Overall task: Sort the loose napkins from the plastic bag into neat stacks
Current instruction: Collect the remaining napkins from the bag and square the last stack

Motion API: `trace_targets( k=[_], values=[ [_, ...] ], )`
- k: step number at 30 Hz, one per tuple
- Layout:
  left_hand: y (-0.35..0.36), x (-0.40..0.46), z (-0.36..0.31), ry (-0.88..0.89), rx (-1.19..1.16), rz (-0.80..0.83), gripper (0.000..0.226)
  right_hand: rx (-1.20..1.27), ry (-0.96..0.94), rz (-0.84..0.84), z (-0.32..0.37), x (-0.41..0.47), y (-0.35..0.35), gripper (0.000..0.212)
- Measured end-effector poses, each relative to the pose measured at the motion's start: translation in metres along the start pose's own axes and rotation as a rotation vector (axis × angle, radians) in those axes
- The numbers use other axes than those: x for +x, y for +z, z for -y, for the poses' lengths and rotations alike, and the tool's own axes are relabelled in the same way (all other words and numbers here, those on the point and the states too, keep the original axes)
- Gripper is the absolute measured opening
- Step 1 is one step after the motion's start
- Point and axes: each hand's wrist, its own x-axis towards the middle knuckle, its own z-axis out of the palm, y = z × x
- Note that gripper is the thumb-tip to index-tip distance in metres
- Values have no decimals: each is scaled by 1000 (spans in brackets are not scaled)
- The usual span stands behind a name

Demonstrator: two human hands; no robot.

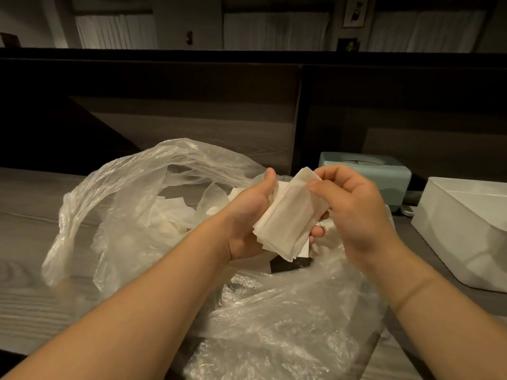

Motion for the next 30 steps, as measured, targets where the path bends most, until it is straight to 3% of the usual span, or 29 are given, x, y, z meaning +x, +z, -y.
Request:
trace_targets(
  k=[6,11,24,30],
  values=[
    [3,-2,0,21,33,-96,75,116,40,150,10,4,-10,12],
    [5,-4,0,23,121,-108,73,-125,5,190,8,4,-13,6],
    [8,-6,0,38,231,-100,72,-102,-12,123,-3,6,-5,7],
    [10,-8,0,48,244,-111,72,-229,-88,107,-6,5,-5,4]
  ],
)
